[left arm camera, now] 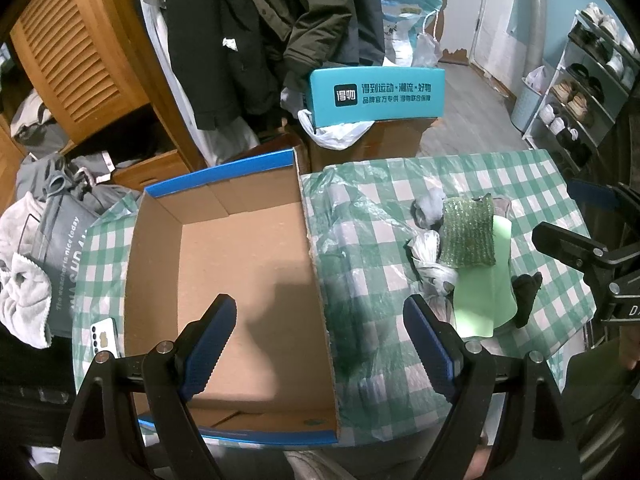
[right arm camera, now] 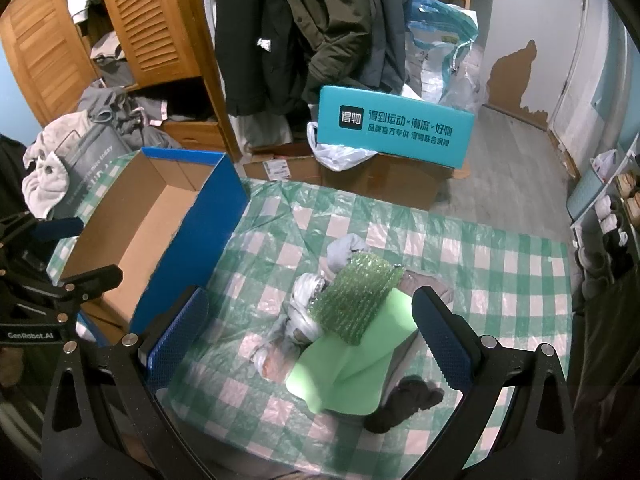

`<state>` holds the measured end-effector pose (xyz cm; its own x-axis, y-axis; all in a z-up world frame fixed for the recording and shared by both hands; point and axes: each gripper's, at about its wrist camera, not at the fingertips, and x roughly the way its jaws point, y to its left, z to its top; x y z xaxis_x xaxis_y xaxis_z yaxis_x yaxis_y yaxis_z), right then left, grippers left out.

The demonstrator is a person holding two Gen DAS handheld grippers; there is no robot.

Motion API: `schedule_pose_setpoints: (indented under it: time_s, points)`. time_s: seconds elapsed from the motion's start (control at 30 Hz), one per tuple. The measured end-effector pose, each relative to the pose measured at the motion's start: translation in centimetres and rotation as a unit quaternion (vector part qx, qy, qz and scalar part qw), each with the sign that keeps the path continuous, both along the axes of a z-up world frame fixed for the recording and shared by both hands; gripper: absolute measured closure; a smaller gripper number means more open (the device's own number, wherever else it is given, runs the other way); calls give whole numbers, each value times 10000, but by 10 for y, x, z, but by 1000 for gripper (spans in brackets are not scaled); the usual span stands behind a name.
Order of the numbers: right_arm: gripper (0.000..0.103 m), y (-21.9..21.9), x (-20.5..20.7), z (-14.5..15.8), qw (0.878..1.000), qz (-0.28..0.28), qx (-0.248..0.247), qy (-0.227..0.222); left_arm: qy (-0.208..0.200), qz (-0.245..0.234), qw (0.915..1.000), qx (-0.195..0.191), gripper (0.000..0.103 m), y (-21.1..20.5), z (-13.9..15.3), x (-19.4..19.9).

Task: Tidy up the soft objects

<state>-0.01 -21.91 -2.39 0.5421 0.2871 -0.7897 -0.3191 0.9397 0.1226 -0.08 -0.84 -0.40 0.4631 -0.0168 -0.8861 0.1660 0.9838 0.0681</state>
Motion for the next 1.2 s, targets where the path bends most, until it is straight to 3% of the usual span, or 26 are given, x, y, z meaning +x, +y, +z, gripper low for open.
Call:
schedule_pose_setpoints:
  time_s: [1.2]
  points:
    - [2, -6, 4, -2, 10000, -21, 10, 50, 47, -17, 10000, -5, 16, -5, -6, -9]
